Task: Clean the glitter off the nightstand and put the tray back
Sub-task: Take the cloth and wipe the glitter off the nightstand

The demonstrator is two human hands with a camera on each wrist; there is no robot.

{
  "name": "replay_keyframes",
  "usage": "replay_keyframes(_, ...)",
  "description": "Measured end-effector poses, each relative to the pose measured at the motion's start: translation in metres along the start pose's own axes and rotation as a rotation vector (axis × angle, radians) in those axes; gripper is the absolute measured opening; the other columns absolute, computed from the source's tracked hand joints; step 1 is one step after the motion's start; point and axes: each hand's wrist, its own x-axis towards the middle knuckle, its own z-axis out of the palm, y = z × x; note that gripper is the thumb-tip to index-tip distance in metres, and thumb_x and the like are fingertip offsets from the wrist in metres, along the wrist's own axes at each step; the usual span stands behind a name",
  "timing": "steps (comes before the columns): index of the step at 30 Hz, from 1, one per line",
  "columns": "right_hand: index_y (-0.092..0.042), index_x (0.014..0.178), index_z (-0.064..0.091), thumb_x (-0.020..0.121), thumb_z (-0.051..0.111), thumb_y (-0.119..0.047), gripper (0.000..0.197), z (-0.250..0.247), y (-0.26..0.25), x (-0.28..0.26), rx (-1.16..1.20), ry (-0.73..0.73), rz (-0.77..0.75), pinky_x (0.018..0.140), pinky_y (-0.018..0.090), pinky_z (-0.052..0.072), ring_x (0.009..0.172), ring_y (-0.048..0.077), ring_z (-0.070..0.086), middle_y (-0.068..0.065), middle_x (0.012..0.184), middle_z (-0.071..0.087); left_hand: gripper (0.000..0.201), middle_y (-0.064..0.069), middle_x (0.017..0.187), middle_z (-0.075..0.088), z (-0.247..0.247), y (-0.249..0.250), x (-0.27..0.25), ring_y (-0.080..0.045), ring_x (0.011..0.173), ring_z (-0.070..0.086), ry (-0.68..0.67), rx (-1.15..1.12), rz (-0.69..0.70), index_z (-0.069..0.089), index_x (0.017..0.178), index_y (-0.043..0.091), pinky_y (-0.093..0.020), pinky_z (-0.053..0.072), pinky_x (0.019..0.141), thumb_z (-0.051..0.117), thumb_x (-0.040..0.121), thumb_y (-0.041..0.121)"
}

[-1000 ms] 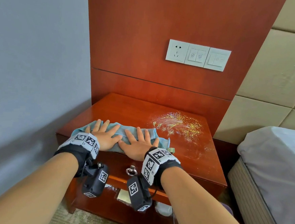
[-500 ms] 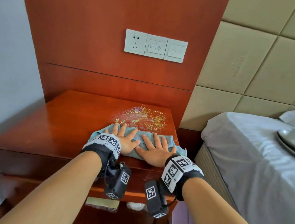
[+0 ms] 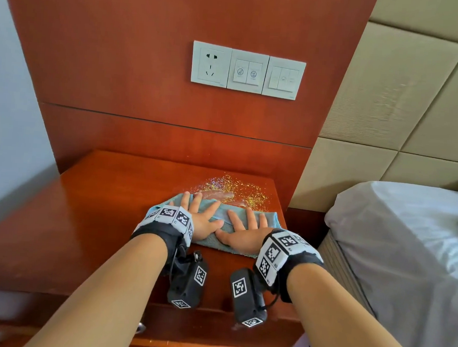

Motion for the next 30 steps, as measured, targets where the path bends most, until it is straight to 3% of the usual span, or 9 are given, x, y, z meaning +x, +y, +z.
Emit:
replay_keyframes(22, -0.054, 0.146, 0.003, 0.081, 0.026, -0.077, 0.073, -0.04, -0.019, 0.094, 0.0, -0.018, -0.019, 0.116, 0.057, -0.008, 0.147, 0.023, -0.022, -0.014, 0.16, -0.014, 0.063, 0.006, 0.162, -0.016, -0.035, -0.011, 0.088, -0.023, 0.148, -0.023, 0.028, -0.017, -0.044, -0.003, 0.149, 0.05, -0.053, -0.01, 0.119, 0.022, 0.093, 0.064)
replay_keyframes(30, -0.055, 0.146, 0.009, 0.082, 0.028, -0.075, 0.07, -0.049, -0.026, 0.111, 0.059, -0.013, -0.016, 0.117, 0.056, -0.008, 0.148, 0.021, -0.019, -0.014, 0.161, -0.008, 0.064, 0.005, 0.162, -0.016, -0.046, -0.015, 0.106, -0.023, 0.148, -0.023, 0.014, -0.022, -0.038, -0.004, 0.15, 0.049, -0.052, -0.01, 0.119, 0.023, 0.093, 0.064)
